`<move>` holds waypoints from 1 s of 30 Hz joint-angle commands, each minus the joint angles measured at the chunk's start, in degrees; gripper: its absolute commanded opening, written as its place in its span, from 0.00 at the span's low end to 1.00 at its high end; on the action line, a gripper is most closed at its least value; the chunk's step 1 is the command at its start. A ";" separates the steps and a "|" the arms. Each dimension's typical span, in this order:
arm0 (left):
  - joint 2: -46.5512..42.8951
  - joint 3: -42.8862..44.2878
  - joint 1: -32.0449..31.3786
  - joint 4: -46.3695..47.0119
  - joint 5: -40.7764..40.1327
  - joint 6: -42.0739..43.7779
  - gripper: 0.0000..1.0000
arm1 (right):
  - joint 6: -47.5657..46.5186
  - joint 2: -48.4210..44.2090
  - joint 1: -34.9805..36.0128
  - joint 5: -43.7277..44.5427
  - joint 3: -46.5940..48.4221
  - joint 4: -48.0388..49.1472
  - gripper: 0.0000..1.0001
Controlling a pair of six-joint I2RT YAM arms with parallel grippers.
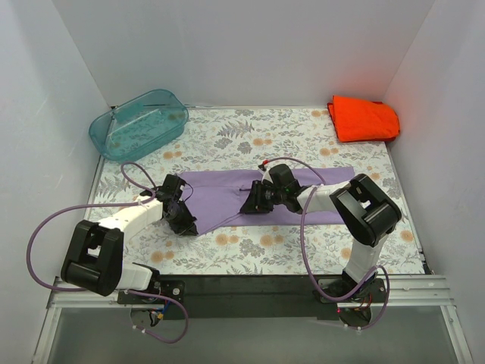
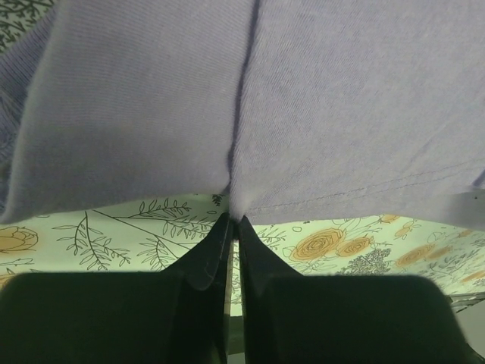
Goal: Fold and stack the t-shirts
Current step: Fold the tshirt
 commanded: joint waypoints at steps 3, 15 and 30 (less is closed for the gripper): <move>-2.32 0.78 -0.24 -2.23 -1.04 0.27 0.00 | 0.44 0.91 0.83 -0.80 1.73 1.77 0.35; -3.47 4.64 -0.15 -6.62 -4.03 1.85 0.00 | -0.70 -0.23 1.18 -2.38 1.46 1.77 0.01; -3.64 7.98 0.37 -9.79 -8.42 3.61 0.00 | -0.26 -1.20 2.41 -3.18 1.37 1.59 0.01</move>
